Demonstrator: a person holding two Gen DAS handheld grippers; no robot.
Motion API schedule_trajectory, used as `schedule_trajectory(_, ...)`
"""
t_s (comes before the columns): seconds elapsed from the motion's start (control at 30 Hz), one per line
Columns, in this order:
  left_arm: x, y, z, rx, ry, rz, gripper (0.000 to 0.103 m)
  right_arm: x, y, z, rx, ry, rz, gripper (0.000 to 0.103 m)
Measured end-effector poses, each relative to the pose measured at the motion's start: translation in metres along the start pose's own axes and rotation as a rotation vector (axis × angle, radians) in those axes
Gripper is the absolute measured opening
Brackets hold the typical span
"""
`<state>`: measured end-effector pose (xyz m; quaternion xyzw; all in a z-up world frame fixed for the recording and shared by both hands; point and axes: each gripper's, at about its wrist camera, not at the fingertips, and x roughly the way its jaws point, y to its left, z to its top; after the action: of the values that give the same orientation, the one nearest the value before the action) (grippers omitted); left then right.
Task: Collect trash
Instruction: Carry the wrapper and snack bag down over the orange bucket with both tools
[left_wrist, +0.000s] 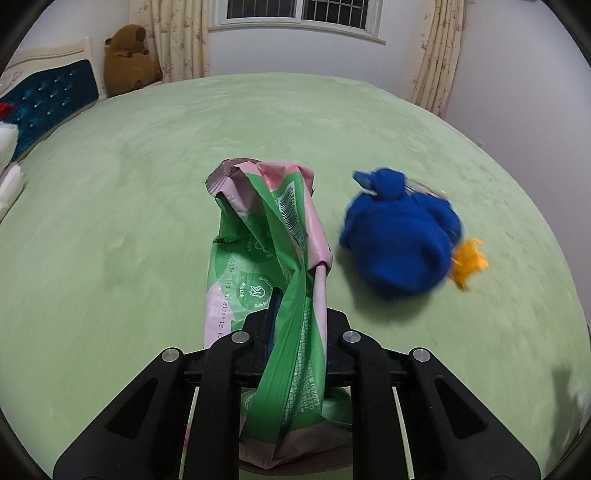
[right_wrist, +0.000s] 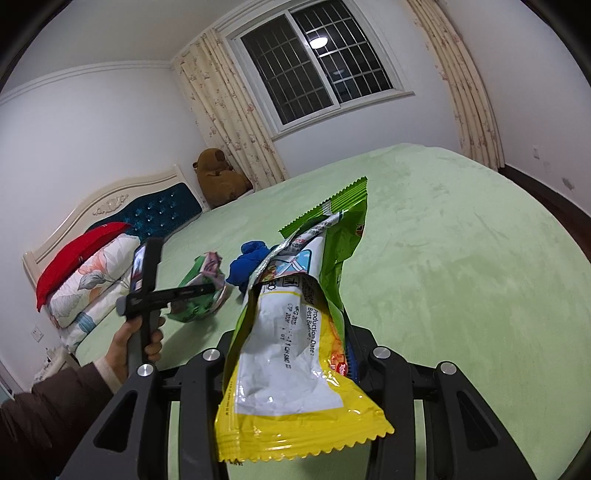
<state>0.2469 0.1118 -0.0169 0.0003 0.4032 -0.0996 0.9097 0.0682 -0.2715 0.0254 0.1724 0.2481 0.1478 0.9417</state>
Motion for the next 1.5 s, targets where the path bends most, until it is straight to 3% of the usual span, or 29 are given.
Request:
schedule_trajectory(0.37,-0.069,-0.057,-0.073,0.033,-0.003,0.05,0.013,-0.039,0.012,-0.009,-0.042,0.019,-0.01,0.039)
schedule_trajectory(0.7,-0.121,-0.112,-0.122,0.071,-0.058,0.083,0.013,-0.071,0.013,-0.034,-0.084,0.061,-0.025,0.039)
schedule_trajectory(0.87,-0.151,-0.139,-0.145,0.098,-0.083,0.022,0.013,-0.085,0.014,-0.043,-0.13,0.095,-0.023,0.039)
schedule_trajectory(1.17,-0.176,-0.171,-0.2,0.151,-0.04,-0.078,0.013,-0.108,0.011,-0.067,-0.195,0.18,0.002,0.039)
schedule_trajectory(1.5,-0.201,-0.185,-0.272,0.264,0.037,-0.151,0.013,-0.137,0.021,-0.119,-0.309,0.409,0.211,0.039)
